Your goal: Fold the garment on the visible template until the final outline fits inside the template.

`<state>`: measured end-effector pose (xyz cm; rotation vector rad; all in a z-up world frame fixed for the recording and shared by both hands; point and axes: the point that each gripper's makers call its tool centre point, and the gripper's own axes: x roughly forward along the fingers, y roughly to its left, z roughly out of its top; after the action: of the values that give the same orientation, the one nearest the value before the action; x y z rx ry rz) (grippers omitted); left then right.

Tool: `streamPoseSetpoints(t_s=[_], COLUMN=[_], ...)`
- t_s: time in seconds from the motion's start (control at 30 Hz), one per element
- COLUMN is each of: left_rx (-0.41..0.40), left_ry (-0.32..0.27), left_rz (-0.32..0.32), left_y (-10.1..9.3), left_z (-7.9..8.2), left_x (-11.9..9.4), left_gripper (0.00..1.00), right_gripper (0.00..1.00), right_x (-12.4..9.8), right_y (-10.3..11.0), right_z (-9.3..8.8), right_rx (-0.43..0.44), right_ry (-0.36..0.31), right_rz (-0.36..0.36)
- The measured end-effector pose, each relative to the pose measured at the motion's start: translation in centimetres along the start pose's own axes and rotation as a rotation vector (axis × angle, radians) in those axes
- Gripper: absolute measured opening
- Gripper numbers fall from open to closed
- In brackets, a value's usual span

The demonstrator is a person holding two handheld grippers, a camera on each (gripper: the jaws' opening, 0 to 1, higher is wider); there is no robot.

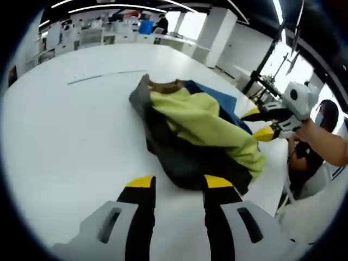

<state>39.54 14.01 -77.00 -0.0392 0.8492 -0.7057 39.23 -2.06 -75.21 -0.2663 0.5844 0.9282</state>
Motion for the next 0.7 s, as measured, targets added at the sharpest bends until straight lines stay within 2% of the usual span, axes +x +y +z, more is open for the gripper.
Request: streamPoseSetpoints(t_s=[0.37, 0.53, 0.7], left_rx=[-0.002, -0.007, -0.002], left_ry=[0.005, 0.014, 0.025], left_rz=[-0.005, -0.007, -0.011], left_y=[-0.7, -0.8, -0.9], left_z=[-0.2, -0.5, -0.7], left_x=[0.8, 1.1, 1.1], left_gripper=[0.25, 0.22, 0.12], right_gripper=[0.25, 0.17, 0.03], right_x=[1.6, 1.7, 1.5], right_y=[0.5, 0.2, 0.1], right_z=[-0.4, -0.8, -0.8], right_rx=[-0.106, -0.136, -0.172], right_ry=[0.024, 0.043, 0.043], right_rz=[-0.056, -0.072, -0.074])
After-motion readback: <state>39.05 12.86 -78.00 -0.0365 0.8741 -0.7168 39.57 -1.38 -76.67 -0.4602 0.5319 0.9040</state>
